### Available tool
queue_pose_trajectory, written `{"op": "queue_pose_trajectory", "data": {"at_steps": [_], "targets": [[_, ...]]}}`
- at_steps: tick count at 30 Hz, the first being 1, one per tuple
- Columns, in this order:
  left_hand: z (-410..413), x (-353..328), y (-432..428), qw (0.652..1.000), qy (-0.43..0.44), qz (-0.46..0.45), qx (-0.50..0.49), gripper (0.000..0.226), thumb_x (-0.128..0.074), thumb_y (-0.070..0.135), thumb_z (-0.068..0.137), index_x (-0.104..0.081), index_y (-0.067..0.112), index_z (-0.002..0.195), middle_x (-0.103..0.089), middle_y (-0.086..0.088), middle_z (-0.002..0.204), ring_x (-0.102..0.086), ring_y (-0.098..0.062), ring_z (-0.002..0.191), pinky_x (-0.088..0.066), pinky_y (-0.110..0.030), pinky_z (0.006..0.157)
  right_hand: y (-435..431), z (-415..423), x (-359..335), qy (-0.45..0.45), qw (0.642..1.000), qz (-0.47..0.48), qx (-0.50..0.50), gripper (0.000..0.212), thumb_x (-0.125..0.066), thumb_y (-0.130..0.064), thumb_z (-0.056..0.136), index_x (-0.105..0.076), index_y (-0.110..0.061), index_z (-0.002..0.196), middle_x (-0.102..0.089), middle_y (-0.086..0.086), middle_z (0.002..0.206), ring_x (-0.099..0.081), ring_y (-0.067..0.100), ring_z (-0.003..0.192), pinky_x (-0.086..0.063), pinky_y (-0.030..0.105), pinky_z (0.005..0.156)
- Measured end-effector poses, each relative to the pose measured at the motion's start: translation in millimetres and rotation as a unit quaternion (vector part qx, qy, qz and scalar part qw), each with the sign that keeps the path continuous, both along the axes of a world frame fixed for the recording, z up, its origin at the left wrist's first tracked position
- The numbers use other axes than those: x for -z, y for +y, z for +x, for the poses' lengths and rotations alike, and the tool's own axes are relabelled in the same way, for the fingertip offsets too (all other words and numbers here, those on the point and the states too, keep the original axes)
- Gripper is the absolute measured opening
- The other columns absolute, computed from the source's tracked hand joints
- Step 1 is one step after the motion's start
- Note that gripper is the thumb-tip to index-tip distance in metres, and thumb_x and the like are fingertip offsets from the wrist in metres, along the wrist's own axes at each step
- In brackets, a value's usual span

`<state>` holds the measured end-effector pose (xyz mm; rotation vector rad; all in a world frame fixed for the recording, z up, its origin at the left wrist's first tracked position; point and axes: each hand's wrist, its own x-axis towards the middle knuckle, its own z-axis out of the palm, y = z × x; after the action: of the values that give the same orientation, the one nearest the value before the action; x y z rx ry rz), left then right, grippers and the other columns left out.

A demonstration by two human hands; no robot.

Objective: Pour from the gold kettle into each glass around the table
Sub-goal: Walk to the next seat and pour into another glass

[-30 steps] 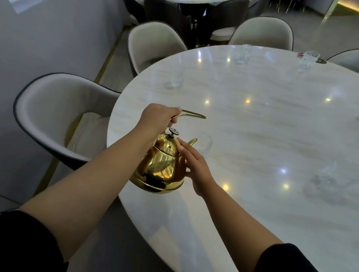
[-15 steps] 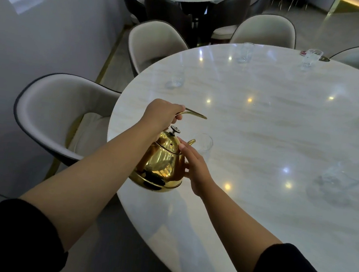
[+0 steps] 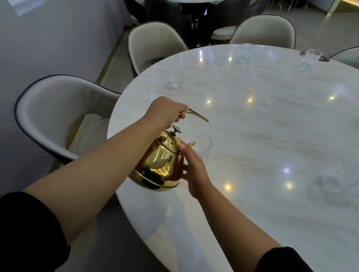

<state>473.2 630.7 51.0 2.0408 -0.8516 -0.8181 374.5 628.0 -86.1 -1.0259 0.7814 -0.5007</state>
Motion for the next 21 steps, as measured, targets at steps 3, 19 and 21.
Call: {"op": "queue_pose_trajectory", "data": {"at_steps": [3,19,21], "targets": [[0.1,-0.3,-1.4,1.0,-0.001,0.001,0.002,0.033,-0.057,0.025,0.091,-0.057,0.007,0.064,-0.044,-0.003,0.057,-0.032,-0.013,0.049,-0.027,-0.022,0.048,-0.1,1.0,-1.4,-0.001,1.0,0.004,0.004,0.041,-0.052,-0.058,0.073,-0.057,-0.047,0.112,-0.053,-0.019,0.107,-0.044,0.028,0.124,-0.045,0.041,0.089],[2.1,-2.1,-6.4,1.0,-0.009,0.009,0.001,0.033,-0.056,0.024,0.091,-0.057,0.007,0.063,-0.044,-0.002,0.057,-0.032,-0.012,0.048,-0.028,-0.019,0.046,-1.1,5.3,-3.7,-0.002,1.0,0.006,0.0,0.038,-0.054,-0.059,0.071,-0.057,-0.05,0.108,-0.047,-0.006,0.126,-0.037,0.035,0.134,-0.04,0.05,0.099],[1.9,-2.5,-6.3,1.0,-0.01,0.012,0.0,0.033,-0.056,0.024,0.091,-0.057,0.008,0.063,-0.043,-0.002,0.057,-0.032,-0.012,0.048,-0.028,-0.02,0.046,-0.4,5.7,-4.4,-0.001,1.0,0.008,0.0,0.036,-0.054,-0.059,0.071,-0.058,-0.051,0.105,-0.047,-0.006,0.126,-0.037,0.035,0.133,-0.04,0.048,0.097]]}}
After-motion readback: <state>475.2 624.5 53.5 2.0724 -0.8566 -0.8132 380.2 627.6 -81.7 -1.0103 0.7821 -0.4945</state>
